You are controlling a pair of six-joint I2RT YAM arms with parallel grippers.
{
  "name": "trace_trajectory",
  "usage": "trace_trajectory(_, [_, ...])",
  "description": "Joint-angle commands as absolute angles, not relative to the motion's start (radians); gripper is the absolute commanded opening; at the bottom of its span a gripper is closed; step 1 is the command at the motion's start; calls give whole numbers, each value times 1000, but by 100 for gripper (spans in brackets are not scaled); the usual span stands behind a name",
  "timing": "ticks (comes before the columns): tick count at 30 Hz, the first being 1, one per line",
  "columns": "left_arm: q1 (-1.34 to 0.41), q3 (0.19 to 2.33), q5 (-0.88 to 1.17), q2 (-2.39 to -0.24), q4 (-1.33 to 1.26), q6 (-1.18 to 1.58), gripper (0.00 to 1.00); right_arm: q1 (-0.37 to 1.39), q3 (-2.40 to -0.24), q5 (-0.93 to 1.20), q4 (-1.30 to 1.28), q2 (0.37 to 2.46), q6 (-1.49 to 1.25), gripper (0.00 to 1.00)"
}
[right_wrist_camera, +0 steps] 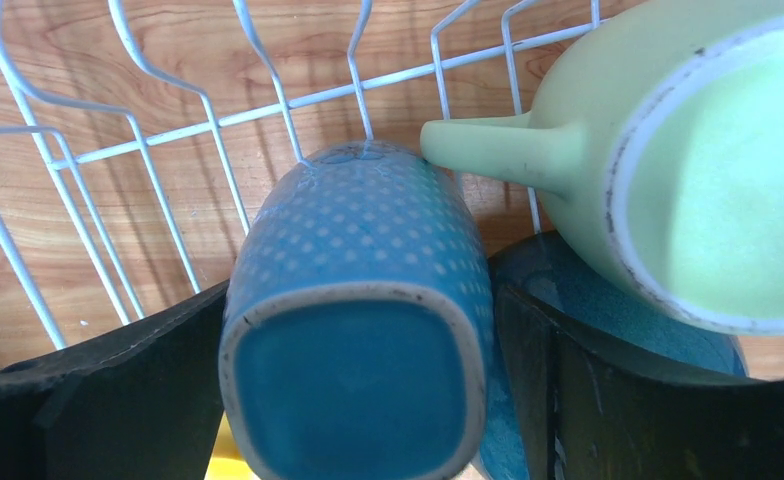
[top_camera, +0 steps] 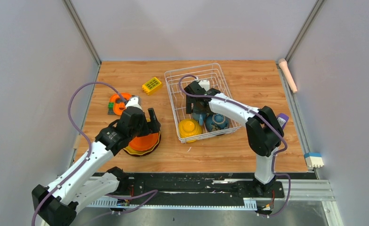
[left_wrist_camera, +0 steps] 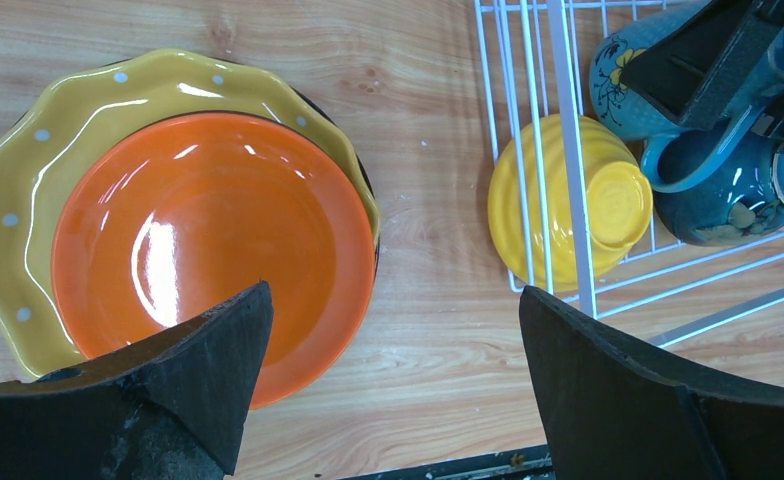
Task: Unload the mixed dishes from the dish rack
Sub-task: Pick up the cup from the dish rack.
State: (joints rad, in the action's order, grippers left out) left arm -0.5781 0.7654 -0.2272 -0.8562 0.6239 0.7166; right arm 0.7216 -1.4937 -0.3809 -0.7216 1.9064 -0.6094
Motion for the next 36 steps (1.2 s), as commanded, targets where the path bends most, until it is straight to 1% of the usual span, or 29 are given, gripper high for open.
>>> trace_trajectory(1, [-577, 769, -234, -864, 598, 723, 100, 727, -1544, -426, -727, 1931, -626, 94])
trace_trajectory(4, [-576, 770, -231, -867, 598, 723, 100, 727, -1550, -424, -727, 1941, -629, 92])
trace_trajectory(7, [-577, 769, -226, -868, 597, 723, 100, 727, -1560, -420, -727, 1951, -622, 86])
trace_trajectory(11, [-576, 768, -223, -870, 595, 725, 100, 727, -1571, -409, -727, 1956, -611, 76])
trace_trajectory(17, [-575, 767, -224, -873, 595, 724, 100, 727, -1569, -413, -727, 1931, -607, 46])
trace_trajectory(21, [-575, 767, -224, -877, 595, 725, 100, 727, -1555, -425, -715, 1896, -607, 31])
trace_trajectory(23, [-575, 768, -224, -877, 596, 724, 100, 726, -1542, -429, -705, 1873, -610, 25])
trace_trajectory(26, [-576, 769, -226, -875, 598, 724, 100, 727, -1510, -434, -681, 1822, -615, 20])
trace_trajectory(29, [-576, 769, -229, -870, 598, 724, 100, 726, -1468, -436, -643, 1766, -622, 18])
trace_trajectory(36, [-577, 768, -225, -869, 592, 721, 100, 727, -1345, -406, -505, 1628, -645, 6])
